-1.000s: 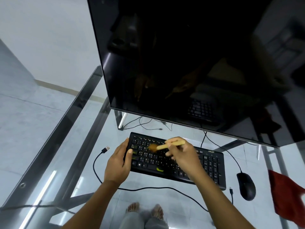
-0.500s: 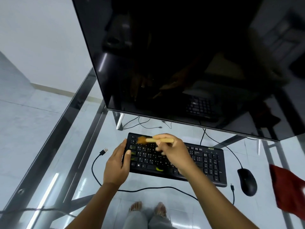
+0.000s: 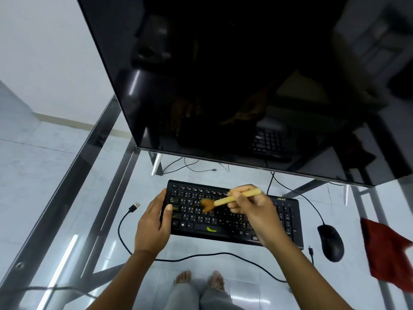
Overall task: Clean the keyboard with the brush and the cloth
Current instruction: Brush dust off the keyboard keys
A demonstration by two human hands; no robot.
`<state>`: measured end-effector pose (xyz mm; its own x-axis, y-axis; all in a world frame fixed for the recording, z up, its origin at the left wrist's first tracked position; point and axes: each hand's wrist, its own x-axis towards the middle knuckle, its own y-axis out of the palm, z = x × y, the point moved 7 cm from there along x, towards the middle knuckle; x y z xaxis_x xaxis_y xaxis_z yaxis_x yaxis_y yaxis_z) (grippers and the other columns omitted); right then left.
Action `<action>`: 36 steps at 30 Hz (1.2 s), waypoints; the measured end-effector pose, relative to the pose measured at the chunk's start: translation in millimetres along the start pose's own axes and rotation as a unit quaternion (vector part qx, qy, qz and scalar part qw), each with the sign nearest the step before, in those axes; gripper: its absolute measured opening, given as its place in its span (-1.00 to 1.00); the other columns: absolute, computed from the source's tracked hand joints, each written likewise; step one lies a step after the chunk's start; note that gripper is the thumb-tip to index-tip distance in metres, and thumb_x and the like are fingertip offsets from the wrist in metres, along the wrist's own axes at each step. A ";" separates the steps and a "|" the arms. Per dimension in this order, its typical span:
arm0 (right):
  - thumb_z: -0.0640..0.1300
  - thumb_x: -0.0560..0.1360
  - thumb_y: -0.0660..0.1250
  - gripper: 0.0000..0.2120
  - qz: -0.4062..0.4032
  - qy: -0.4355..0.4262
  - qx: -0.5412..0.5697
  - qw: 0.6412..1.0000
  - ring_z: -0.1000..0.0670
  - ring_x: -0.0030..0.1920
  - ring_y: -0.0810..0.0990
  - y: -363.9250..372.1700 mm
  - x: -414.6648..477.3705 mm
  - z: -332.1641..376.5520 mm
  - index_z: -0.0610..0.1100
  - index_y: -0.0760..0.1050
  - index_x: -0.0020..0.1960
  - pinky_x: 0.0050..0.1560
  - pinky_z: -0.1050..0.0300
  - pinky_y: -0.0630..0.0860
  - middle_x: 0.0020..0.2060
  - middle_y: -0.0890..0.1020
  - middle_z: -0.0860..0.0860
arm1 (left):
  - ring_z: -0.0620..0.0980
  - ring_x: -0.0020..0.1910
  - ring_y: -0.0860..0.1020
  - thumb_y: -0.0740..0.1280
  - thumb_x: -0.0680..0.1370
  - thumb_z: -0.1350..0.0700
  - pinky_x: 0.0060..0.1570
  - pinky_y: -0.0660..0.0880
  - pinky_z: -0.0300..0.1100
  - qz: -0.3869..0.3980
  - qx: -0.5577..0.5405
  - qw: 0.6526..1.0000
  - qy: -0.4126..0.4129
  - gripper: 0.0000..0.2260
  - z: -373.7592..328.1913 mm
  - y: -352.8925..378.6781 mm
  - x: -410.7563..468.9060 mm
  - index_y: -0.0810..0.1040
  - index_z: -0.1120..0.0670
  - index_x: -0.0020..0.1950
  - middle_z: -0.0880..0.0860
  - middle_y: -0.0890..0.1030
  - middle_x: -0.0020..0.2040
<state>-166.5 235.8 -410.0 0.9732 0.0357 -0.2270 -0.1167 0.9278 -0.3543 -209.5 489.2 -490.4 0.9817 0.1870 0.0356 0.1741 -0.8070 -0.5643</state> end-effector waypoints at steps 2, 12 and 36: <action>-0.20 0.56 0.31 -0.90 0.063 -0.004 -0.060 0.996 0.05 -0.14 0.66 14.9 -0.7 4.9 -0.10 0.60 -0.03 -0.08 0.21 0.59 -0.16 0.70 0.00 | -0.20 0.25 0.43 0.04 0.59 -0.15 0.22 0.41 -0.18 -0.002 0.003 1.000 -0.001 -0.54 3.1 -0.9 -0.1 0.28 -0.07 0.48 -0.18 0.45 0.30; -0.20 0.56 0.31 -0.87 -0.059 -0.079 -0.117 0.988 0.11 -0.15 0.61 16.9 5.8 17.4 0.00 0.58 -0.07 -0.12 0.31 0.52 -0.19 0.66 0.15 | -0.15 0.30 0.43 0.06 0.59 -0.13 0.25 0.39 -0.17 -0.005 0.006 1.000 -0.003 -0.53 1.1 -0.4 -0.5 0.31 -0.04 0.48 -0.15 0.45 0.33; -0.29 0.53 0.34 -0.86 -0.150 -0.099 -0.106 0.978 0.19 -0.02 0.61 -37.3 -23.9 -8.1 -0.10 0.64 -0.05 0.07 0.34 0.49 -0.07 0.64 0.05 | -0.07 0.55 -0.15 0.07 0.49 -0.43 0.48 -0.23 -0.01 0.211 0.273 0.918 0.198 -0.13 -69.4 84.9 -13.4 -0.02 0.14 0.57 0.04 0.02 0.57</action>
<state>-187.0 197.3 -398.7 0.9867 -0.1357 0.0897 0.1627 0.8110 -0.5620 -202.4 379.2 -481.5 0.9227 -0.3830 -0.0440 -0.1851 -0.3399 -0.9221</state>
